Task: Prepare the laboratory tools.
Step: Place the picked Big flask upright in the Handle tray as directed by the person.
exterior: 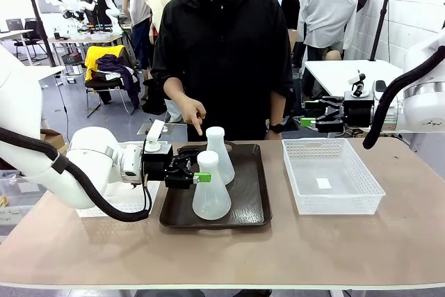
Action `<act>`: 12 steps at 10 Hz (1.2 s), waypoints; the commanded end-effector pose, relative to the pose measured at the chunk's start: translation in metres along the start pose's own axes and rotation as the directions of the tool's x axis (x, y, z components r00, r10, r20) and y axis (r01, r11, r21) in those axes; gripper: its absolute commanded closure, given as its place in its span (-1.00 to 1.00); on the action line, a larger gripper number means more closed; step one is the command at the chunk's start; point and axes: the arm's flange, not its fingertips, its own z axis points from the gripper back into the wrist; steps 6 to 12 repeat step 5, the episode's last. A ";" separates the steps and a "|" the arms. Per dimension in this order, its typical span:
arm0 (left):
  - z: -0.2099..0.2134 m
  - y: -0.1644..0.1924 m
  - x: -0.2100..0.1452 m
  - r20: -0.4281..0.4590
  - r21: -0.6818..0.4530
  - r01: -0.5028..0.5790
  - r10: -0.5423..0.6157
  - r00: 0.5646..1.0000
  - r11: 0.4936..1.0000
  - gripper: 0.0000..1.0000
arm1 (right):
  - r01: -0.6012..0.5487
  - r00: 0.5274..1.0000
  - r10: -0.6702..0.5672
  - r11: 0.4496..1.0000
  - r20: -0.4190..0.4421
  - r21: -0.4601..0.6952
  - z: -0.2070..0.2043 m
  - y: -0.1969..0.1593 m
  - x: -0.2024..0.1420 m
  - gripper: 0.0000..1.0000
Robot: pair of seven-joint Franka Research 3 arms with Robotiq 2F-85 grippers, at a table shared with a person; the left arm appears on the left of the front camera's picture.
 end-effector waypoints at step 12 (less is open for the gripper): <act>-0.002 0.001 -0.001 0.016 0.010 0.014 -0.014 1.000 1.000 -1.00 | 0.004 1.000 -0.004 1.000 -0.012 0.012 -0.001 -0.001 0.001 -1.00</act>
